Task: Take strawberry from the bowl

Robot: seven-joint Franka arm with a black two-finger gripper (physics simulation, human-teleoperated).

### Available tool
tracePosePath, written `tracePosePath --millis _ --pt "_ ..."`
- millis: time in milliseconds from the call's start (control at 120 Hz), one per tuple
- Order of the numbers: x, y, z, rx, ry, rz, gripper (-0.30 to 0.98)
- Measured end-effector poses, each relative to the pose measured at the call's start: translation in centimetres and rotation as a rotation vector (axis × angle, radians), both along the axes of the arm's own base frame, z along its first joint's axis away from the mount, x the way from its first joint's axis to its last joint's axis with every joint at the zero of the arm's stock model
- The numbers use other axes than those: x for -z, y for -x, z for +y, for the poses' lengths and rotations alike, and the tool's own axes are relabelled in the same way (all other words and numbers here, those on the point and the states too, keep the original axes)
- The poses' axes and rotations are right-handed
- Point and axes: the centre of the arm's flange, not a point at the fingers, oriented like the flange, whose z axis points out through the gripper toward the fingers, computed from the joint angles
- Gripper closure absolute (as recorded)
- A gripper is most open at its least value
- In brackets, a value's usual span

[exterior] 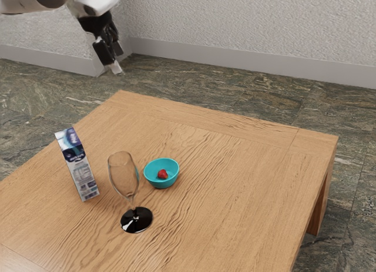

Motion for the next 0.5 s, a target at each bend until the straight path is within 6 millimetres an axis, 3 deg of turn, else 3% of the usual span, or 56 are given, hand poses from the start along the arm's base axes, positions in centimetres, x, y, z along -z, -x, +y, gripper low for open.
tracePosePath --millis 50,100,142,225,283,500 --pt "-1.1 0.9 0.0 -0.084 0.023 0.048 0.05" --pt "-0.2 0.8 0.0 -0.160 0.028 0.112 0.04" --pt "2.5 -0.7 -0.7 -0.205 0.009 0.183 0.03" --pt "7.9 -3.8 -4.4 -0.191 -0.008 0.270 0.02" --pt "10.7 -5.2 -5.4 -0.164 -0.009 0.290 0.02" --pt "23.4 -5.4 -6.0 -0.025 -0.025 0.382 0.04"
